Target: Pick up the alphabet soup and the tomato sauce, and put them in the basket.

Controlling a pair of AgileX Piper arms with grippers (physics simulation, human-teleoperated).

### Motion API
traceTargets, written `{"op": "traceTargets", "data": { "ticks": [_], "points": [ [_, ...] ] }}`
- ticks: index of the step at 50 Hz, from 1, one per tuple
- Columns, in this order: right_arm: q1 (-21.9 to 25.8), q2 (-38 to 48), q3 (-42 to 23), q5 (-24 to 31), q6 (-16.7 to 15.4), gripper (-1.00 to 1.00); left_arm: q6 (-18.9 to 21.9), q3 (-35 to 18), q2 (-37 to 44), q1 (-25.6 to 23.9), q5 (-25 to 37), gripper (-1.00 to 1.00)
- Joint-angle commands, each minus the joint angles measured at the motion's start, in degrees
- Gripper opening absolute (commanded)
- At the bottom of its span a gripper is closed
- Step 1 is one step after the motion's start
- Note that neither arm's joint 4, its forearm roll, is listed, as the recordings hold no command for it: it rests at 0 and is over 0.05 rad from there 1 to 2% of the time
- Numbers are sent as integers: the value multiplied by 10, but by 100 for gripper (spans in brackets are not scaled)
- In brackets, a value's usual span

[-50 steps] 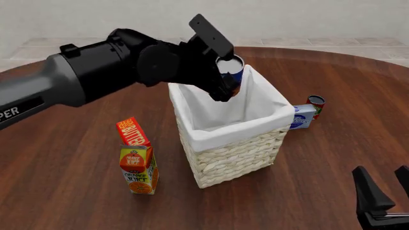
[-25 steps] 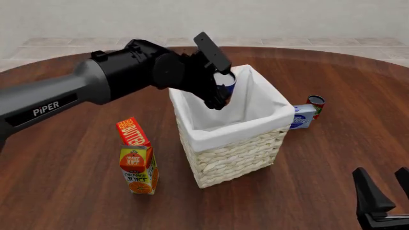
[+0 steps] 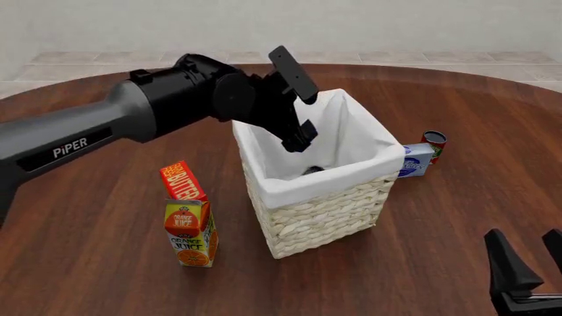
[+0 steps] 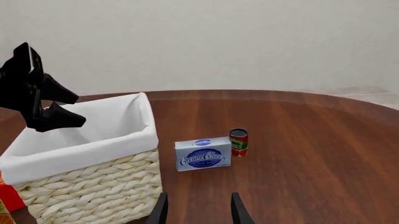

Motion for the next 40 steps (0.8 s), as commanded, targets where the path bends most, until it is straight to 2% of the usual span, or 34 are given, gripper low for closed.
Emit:
{"op": "traceTargets", "data": {
  "ticks": [1,14,40],
  "points": [
    [0,4,0,-4,0,100,1,-2,-2,-2,0,100],
    [0,1,-1,-2,-2,100,-10,6,-28,-15,-4,100],
    [1,26,-2,-24,-8,100,-70,20,-99,-40,-31,100]
  ]
}}
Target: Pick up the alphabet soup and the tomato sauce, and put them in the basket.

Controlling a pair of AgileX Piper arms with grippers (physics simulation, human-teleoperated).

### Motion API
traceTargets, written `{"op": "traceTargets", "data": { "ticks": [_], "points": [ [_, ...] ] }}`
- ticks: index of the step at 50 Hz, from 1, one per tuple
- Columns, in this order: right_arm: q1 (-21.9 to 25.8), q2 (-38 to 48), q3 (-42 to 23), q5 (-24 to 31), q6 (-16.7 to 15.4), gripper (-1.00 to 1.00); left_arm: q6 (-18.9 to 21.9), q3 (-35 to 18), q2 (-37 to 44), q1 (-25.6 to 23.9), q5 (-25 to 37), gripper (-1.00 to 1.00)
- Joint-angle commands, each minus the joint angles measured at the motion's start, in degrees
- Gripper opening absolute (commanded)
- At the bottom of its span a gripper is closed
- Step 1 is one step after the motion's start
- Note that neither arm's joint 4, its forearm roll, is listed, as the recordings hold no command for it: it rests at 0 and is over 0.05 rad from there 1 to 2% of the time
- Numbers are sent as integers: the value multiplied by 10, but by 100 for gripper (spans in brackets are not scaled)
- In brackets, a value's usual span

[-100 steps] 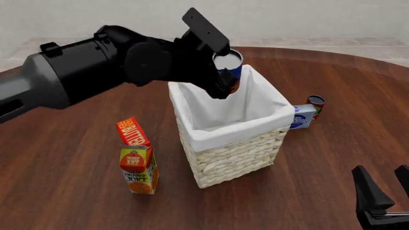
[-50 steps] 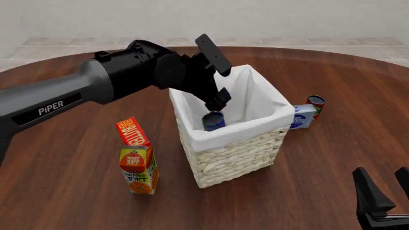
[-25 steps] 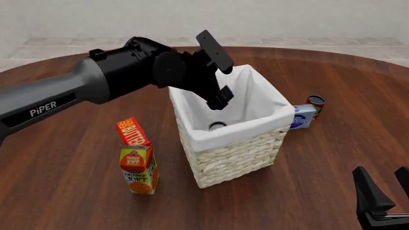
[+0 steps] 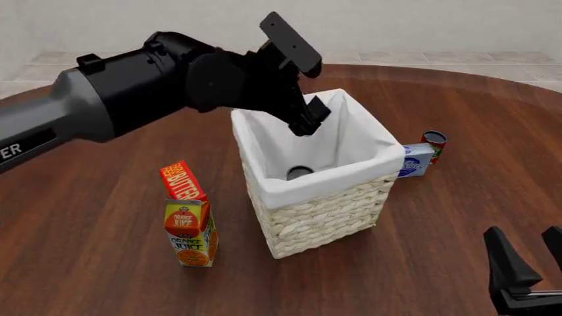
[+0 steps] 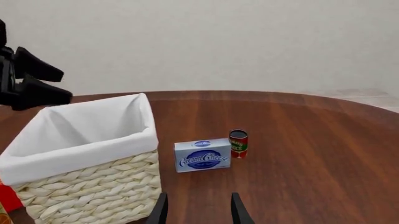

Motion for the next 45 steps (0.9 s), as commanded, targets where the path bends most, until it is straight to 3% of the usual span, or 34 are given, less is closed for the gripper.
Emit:
{"op": "traceTargets", "data": {
  "ticks": [1,13,45],
  "points": [
    [0,8,0,-6,-2,100,-20,7,-27,-10,-11,100],
    [-1,4,-5,8,-7,100,-35,21,-53,-12,-26,100],
    [10,137,-77,-43,-18,100,-63,36,-96,-6,-58,100]
  ]
}}
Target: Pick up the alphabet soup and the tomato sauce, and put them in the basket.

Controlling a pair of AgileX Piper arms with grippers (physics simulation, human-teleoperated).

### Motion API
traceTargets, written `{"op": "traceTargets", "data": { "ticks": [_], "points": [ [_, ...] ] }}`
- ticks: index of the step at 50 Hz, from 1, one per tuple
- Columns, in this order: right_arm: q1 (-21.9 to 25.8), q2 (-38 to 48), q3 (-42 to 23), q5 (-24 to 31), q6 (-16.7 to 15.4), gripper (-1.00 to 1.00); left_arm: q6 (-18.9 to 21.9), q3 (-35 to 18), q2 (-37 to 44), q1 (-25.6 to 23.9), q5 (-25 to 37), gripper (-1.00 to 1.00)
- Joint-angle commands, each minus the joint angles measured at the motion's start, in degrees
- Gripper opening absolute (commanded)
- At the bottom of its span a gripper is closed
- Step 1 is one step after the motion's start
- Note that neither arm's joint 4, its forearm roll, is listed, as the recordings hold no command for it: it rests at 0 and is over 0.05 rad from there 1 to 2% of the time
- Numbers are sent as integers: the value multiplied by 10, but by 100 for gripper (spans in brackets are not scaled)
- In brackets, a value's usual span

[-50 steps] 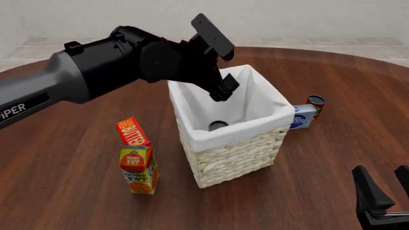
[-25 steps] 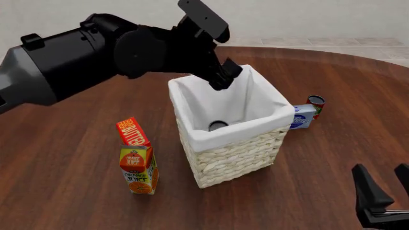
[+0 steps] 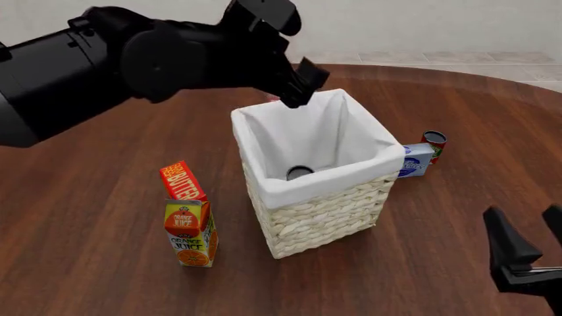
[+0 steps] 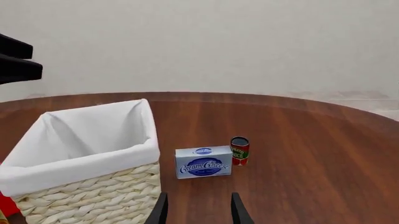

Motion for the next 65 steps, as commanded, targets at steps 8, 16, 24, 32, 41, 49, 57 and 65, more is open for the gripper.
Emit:
{"op": "traceTargets", "data": {
  "ticks": [8,16,24,32,41,49,57,65],
  "points": [
    [-4,55,-68,8,-14,100,-12,2,-15,0,-14,100],
    [-7,90,-85,6,-19,100,-25,12,-24,-1,-25,100],
    [-14,117,-117,5,-23,100,-39,24,-38,-3,-33,100],
    [-2,147,-129,-2,-42,100,-45,40,-55,0,-37,100],
    [-3,166,-151,7,-56,100,-51,52,-70,3,-43,100],
    [-4,199,-173,17,-73,100,-51,61,-76,7,-44,100],
    [-6,222,-216,36,-82,100,-51,62,-80,9,-44,100],
    [-21,238,-226,36,-112,100,-55,67,-97,6,-50,100]
  ]
}}
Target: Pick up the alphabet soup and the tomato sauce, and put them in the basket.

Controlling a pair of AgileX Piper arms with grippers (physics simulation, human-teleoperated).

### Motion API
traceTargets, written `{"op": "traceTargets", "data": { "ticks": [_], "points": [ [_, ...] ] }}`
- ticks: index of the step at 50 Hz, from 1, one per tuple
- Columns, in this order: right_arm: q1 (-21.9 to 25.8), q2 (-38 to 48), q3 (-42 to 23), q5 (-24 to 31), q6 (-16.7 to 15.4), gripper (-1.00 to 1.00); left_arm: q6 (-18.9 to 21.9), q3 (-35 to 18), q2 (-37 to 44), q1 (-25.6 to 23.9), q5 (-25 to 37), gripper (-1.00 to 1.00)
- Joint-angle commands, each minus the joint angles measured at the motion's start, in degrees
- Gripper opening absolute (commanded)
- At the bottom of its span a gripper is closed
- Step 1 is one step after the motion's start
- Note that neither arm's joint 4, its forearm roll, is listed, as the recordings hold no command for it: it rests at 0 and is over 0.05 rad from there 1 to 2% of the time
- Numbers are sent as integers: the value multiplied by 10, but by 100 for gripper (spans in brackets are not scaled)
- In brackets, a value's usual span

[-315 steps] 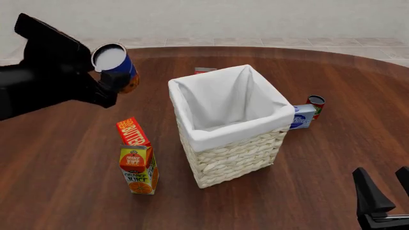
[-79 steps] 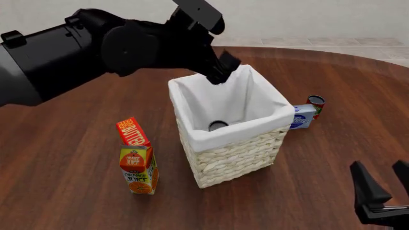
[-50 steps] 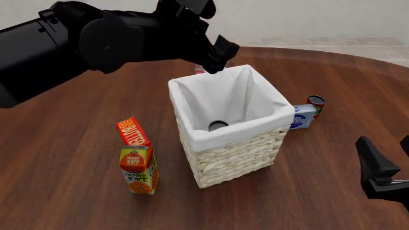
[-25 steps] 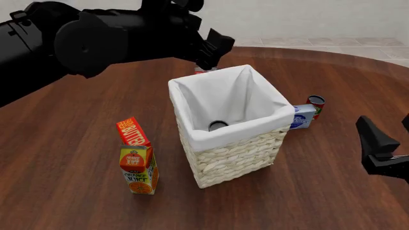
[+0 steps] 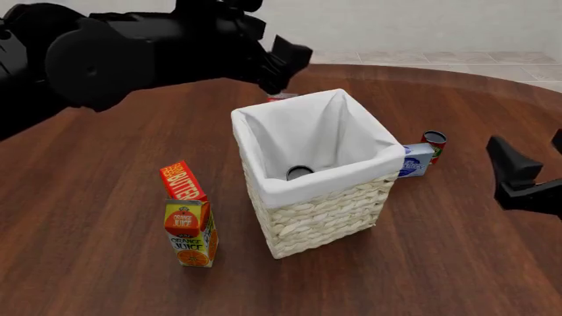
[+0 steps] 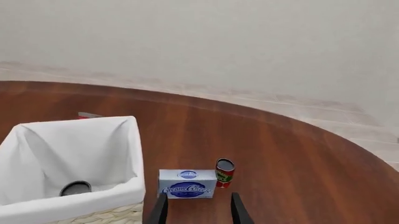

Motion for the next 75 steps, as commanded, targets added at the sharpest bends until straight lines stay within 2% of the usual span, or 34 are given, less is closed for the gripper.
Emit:
{"op": "traceTargets", "data": {
  "ticks": [1,5,7,10,15,17,20,41,44,47,50,51,52,53,56,75],
  "points": [
    [-15,30,-29,8,-33,100,-6,9,-19,-2,-7,100],
    [-20,44,-40,12,-35,100,-7,14,-26,-2,-10,100],
    [-21,58,-41,9,-52,100,-9,15,-32,1,-12,100],
    [-24,73,-52,14,-40,100,-10,15,-38,7,-12,100],
    [-31,94,-62,12,-51,100,-20,13,-49,20,-12,100],
    [-36,103,-71,16,-38,100,-20,15,-54,24,-12,100],
    [-39,109,-73,14,-45,100,-24,20,-61,25,-14,100],
    [-54,187,-134,22,-33,100,-34,47,-87,42,-24,100],
    [-54,195,-139,20,-43,100,-33,48,-90,42,-23,100],
    [-54,203,-145,22,-33,100,-33,48,-93,43,-21,100],
    [-54,215,-150,22,-49,100,-33,47,-96,44,-21,100],
    [-55,218,-152,22,-47,100,-32,47,-96,44,-21,100],
    [-51,231,-169,37,-13,100,-31,47,-97,45,-21,100],
    [-51,231,-170,38,-13,100,-31,47,-97,45,-21,100],
    [-58,234,-178,36,-35,100,-31,48,-98,45,-21,100],
    [-81,280,-224,54,-53,100,-32,58,-99,39,-28,100]
  ]
}}
